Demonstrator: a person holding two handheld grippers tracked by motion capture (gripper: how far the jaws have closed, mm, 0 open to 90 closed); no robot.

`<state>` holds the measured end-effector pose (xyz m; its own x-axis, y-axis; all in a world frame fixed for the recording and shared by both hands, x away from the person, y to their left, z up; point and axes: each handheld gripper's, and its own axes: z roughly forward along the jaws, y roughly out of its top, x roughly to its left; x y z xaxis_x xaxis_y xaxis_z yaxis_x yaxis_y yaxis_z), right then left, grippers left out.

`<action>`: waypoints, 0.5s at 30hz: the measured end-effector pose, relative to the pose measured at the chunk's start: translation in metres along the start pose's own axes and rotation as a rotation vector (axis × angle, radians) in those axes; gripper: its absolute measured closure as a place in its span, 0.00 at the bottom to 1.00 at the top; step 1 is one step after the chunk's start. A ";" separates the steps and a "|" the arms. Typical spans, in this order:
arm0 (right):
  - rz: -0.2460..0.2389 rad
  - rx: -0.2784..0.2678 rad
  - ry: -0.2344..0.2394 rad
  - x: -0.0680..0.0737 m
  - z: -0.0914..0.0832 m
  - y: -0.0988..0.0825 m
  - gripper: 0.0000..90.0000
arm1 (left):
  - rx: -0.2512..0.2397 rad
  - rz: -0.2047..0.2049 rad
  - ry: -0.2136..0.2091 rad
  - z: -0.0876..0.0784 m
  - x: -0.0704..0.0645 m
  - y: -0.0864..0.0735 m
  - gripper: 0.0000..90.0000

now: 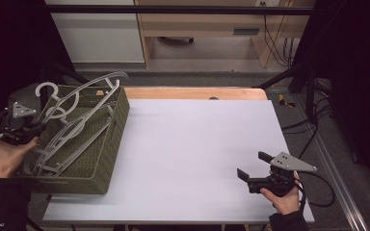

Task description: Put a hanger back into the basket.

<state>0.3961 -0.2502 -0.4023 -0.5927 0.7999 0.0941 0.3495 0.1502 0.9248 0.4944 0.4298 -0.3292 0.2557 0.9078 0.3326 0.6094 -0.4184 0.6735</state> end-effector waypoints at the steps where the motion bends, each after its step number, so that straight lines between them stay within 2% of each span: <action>1: 0.000 0.000 0.000 0.000 0.000 0.000 0.02 | 0.009 0.007 0.011 0.001 0.001 -0.002 0.91; 3: -0.001 0.001 -0.001 0.000 0.000 0.000 0.02 | 0.023 0.015 0.035 0.003 0.003 -0.004 0.91; 7: 0.000 0.003 -0.001 0.000 0.001 0.000 0.02 | 0.032 0.021 0.039 0.006 0.006 -0.010 0.91; 8: 0.013 0.001 -0.002 0.001 0.001 0.000 0.02 | 0.040 0.024 0.046 0.007 0.007 -0.011 0.91; 11: 0.007 0.003 -0.002 0.000 0.001 0.000 0.02 | 0.065 0.038 0.071 0.011 0.008 -0.015 0.91; 15: 0.008 0.000 -0.005 0.000 0.000 0.000 0.02 | 0.094 0.035 0.080 0.016 0.011 -0.022 0.91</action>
<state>0.3964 -0.2501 -0.4028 -0.5865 0.8038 0.0998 0.3543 0.1439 0.9240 0.4957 0.4497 -0.3513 0.2197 0.8856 0.4092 0.6694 -0.4419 0.5971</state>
